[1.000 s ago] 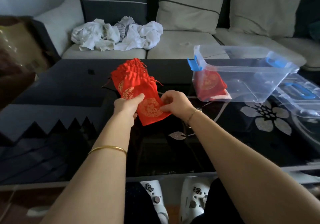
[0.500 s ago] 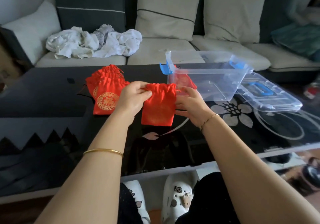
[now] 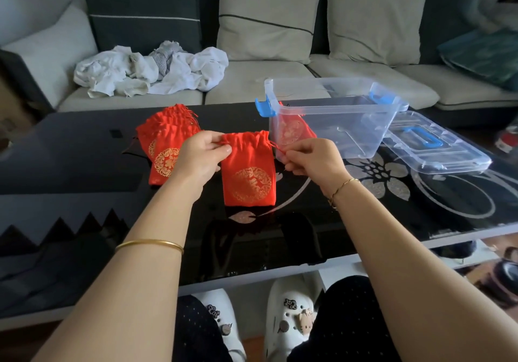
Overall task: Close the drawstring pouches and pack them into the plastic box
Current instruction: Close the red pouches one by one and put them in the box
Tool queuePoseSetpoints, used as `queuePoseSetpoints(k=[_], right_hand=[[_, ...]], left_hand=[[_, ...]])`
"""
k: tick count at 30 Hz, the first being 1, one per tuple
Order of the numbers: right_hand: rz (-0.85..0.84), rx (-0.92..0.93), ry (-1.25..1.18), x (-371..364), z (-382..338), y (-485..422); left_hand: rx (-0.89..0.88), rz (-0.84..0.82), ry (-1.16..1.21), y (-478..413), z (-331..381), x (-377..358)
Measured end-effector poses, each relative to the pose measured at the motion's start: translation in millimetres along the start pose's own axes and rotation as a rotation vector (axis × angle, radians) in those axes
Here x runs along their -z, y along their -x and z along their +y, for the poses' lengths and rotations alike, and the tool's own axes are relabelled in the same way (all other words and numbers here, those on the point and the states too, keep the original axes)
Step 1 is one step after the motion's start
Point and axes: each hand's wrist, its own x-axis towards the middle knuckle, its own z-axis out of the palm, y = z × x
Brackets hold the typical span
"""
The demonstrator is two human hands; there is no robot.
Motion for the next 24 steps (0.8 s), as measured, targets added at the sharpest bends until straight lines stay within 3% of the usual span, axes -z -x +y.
queuePoseSetpoints(k=[4, 8, 12, 19, 24], right_hand=[[0.067, 0.113, 0.243, 2.3, -3.3, -0.6], [0.108, 0.183, 0.400, 3.9, -3.8, -2.6], [0.190, 0.187, 0.531, 5.8, -1.1, -8.4], [0.301, 0.196, 0.592, 7.5, -2.4, -7.6], [0.267, 0.075, 0.361, 5.7, 1.2, -13.4]], left_hand=[[0.007, 0.038, -0.099, -3.0, 3.4, 5.1], [-0.128, 0.060, -0.371, -3.4, 2.6, 10.8], [-0.180, 0.139, -0.500, -5.6, 2.5, 17.1], [-0.202, 0.207, -0.567, -6.8, 2.6, 22.8], [-0.211, 0.236, -0.583, -5.3, 3.6, 23.6]])
